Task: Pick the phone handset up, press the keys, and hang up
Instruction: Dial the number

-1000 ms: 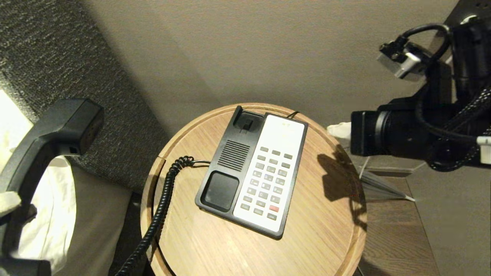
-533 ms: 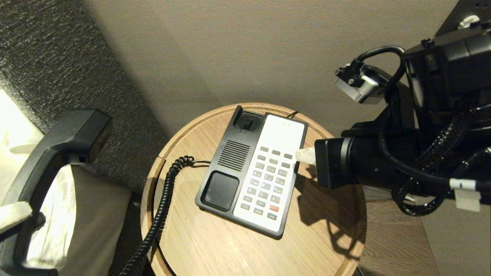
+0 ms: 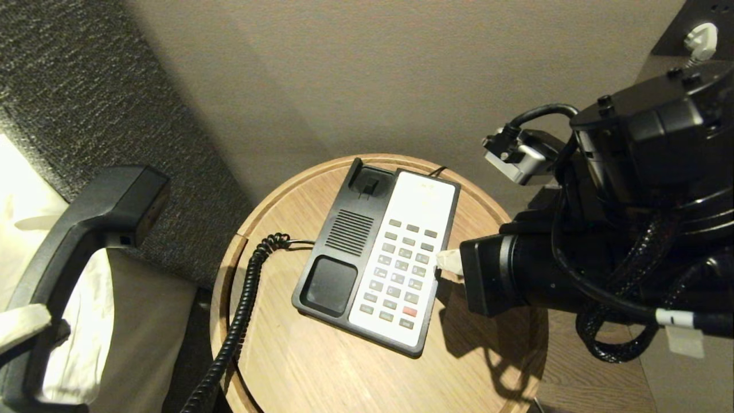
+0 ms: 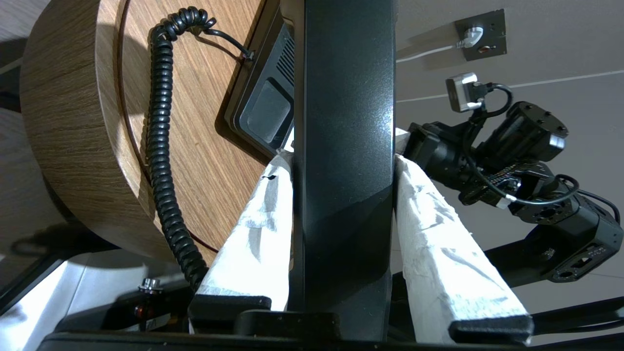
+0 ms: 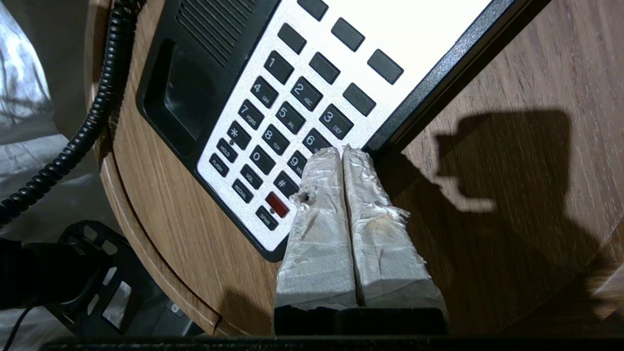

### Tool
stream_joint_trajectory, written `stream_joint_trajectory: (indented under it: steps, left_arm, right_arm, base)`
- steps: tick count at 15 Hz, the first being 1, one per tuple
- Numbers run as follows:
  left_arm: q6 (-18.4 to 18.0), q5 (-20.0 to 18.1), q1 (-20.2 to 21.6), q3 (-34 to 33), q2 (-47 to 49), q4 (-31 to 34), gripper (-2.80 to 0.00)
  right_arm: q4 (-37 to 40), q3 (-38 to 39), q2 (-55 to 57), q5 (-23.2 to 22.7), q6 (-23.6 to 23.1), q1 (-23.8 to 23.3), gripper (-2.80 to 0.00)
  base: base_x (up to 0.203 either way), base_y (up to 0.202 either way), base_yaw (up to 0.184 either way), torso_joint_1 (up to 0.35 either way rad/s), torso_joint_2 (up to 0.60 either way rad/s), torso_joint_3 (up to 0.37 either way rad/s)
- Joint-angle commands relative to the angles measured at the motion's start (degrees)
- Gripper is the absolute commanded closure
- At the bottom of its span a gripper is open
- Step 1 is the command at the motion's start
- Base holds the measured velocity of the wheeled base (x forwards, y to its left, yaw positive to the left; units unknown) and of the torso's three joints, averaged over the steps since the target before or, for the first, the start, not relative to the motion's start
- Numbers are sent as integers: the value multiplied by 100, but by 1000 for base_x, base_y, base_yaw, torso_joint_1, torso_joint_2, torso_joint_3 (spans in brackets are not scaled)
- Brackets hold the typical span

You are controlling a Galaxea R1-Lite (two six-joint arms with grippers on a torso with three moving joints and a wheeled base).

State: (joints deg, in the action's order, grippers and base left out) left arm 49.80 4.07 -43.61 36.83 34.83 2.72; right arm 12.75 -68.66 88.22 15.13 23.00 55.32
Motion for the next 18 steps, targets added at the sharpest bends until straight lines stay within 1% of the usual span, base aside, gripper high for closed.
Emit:
stream_joint_trajectory:
  steps: [1,8,10,18]
  left_arm:
    - [33,6,-5,-9,6,1,0]
    - [30,6,1,0,15,1,0]
    - [30,6,1,0,15,1,0]
    - [37,6,1,0,6,1,0]
  right_arm:
    - [-1,53,20,8,11,15,0]
    - [-164,8,285,27,11,80,0]
    - [-177,-7,345,131,20,75,0]
    - [-185,-55,345,148,29,67,0]
  base:
    - [0,0,0,0,0,0]
    - [0,0,0,0,0,0]
    - [0,0,0,0,0,0]
    - [0,0,0,0,0,0]
